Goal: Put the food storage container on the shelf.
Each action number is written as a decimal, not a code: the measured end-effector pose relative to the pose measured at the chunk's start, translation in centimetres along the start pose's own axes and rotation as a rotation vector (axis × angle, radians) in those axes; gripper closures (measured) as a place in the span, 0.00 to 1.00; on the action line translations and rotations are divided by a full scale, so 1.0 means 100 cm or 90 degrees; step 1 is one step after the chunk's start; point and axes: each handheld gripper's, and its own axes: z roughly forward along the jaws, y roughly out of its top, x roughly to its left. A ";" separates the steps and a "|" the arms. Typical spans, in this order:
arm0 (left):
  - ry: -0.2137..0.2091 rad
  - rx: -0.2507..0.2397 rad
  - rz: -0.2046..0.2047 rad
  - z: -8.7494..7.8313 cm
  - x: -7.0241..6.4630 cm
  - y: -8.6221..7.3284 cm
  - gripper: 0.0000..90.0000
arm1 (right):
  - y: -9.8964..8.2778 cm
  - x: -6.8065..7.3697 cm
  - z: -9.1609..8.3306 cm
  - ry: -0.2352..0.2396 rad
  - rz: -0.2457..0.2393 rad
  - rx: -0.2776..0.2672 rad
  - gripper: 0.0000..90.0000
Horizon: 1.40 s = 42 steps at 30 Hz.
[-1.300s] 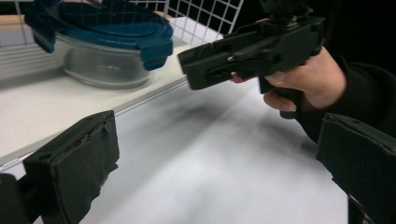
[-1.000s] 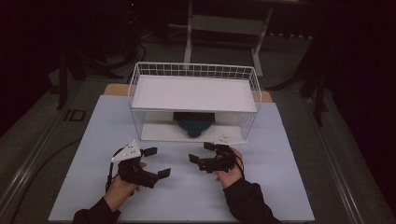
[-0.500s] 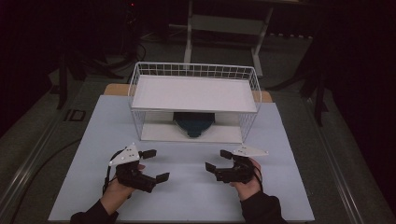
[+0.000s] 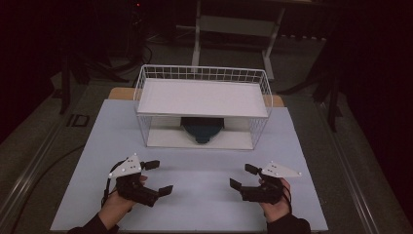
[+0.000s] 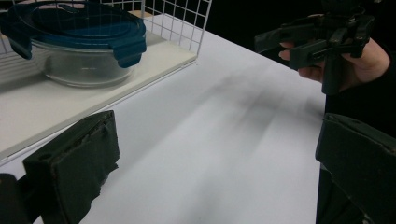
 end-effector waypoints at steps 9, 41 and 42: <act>0.009 0.001 -0.003 -0.015 -0.001 -0.006 0.00 | -0.009 -0.003 -0.019 0.012 0.001 0.000 0.17; 0.011 0.030 -0.017 -0.020 -0.008 -0.030 0.00 | -0.046 -0.017 -0.048 0.002 0.009 0.055 0.17; 0.012 0.030 -0.014 -0.020 -0.007 -0.030 0.00 | -0.046 -0.018 -0.047 0.002 0.015 0.057 0.17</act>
